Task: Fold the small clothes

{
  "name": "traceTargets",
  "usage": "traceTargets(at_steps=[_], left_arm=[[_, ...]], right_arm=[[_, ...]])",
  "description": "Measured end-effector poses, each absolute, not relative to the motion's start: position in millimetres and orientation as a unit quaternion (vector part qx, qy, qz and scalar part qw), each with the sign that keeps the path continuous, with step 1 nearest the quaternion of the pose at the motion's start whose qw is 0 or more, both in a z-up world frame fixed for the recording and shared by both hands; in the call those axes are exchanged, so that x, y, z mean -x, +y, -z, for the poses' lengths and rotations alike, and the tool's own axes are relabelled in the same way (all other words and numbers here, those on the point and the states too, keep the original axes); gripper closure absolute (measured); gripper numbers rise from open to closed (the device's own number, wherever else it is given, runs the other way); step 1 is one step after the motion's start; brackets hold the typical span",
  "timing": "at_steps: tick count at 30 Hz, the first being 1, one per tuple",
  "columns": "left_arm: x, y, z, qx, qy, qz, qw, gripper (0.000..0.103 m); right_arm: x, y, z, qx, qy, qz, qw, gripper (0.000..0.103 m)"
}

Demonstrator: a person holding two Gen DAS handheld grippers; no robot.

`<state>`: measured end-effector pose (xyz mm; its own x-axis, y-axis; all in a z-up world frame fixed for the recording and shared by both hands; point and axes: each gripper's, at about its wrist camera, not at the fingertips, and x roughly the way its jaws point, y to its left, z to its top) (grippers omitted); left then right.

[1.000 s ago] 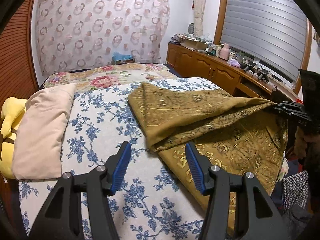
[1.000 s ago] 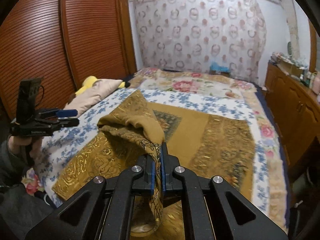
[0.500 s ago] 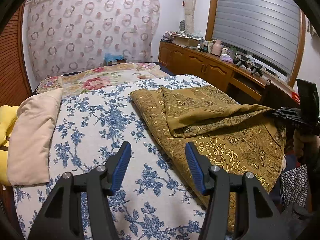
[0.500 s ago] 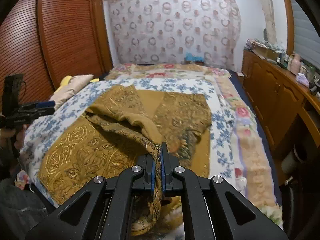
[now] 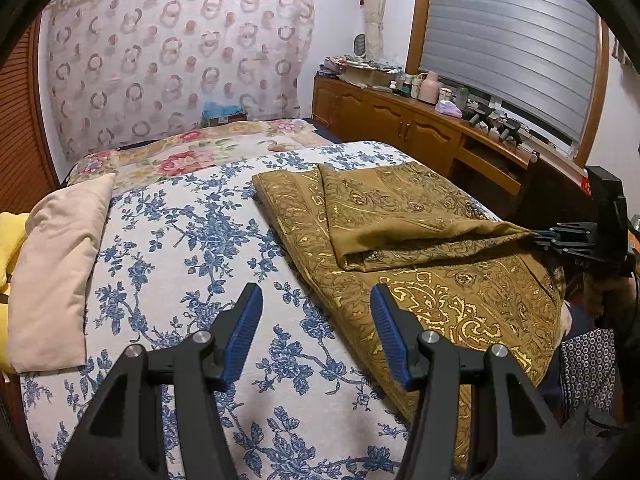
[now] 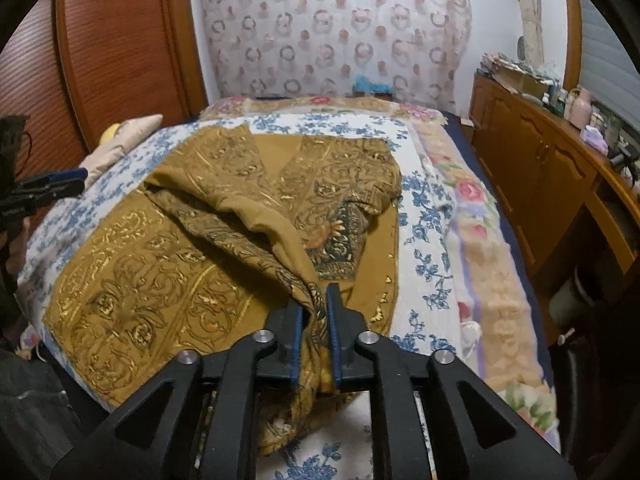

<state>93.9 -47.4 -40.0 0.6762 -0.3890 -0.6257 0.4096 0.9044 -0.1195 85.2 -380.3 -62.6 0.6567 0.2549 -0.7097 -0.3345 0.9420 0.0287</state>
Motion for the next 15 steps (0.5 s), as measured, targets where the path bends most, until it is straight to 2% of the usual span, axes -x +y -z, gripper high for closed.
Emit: traceTargets(at_steps=[5,9,15], left_arm=[[-94,-50,41,-0.018,0.340,0.219,0.914,0.048],[-95,-51,43,-0.017,0.342,0.218,0.914,0.048],[-96,-52,45,-0.017,0.344,0.219,0.913,0.048]], right_arm=[[-81,-382,51,0.062,0.373,-0.158,0.912,0.081],[-78,-380,34,0.065,0.354,-0.162,0.919,0.055],[-94,-353,20,0.082,0.340,-0.187,0.918,0.052]])
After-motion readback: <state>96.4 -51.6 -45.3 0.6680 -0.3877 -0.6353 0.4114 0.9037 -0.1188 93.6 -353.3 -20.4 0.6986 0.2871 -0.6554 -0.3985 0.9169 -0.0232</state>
